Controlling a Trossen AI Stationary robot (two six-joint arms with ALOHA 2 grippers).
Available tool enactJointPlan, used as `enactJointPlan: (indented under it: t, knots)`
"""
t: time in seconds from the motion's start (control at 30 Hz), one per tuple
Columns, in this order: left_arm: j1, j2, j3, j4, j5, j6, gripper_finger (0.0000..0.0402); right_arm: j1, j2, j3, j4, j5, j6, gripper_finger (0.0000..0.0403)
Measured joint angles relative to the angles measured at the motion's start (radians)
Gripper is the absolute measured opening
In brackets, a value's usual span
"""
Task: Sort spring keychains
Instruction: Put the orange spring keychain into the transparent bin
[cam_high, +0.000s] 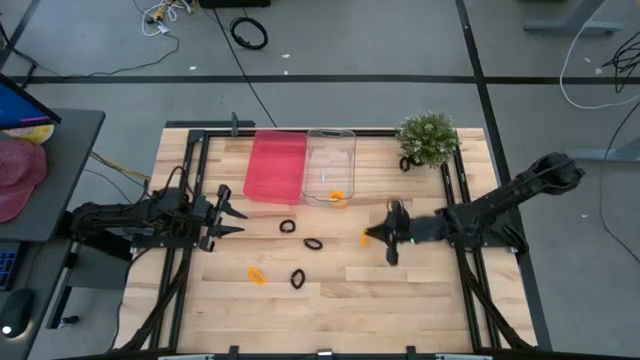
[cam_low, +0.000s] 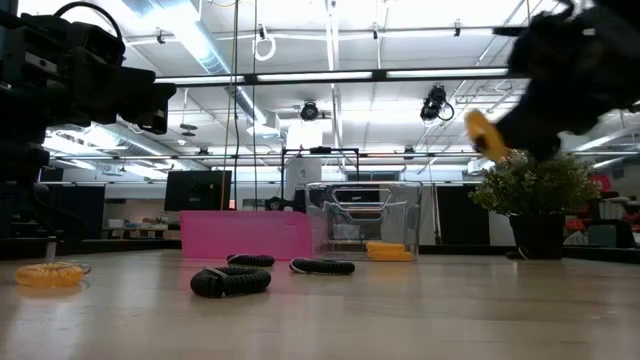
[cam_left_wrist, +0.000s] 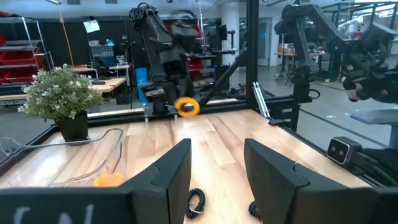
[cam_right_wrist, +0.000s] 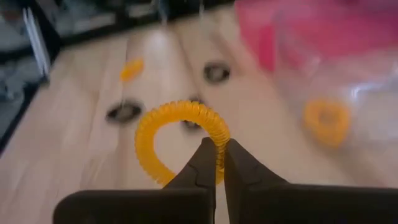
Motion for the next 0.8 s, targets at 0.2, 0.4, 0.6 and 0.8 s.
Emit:
enactJointPlan:
  t: [0.2,0.4,0.6,0.8]
  knots:
    - [0.000,0.000,0.000,0.000,0.000,0.000,0.0154,-0.207,0.016,-0.003,0.176,-0.124,-0.113,0.0005]
    - [0.000,0.000,0.000,0.000,0.000,0.000,0.0154,-0.379,0.112,-0.003,0.405,-0.199,-0.142,0.0005]
    - [0.000,0.000,0.000,0.000,0.000,0.000,0.0154,-0.464,0.270,-0.003,0.566,-0.261,-0.131,0.0005]
    - [0.000,0.000,0.000,0.000,0.000,0.000,0.0154,-0.540,0.365,-0.003,0.699,-0.285,-0.120,0.0006]
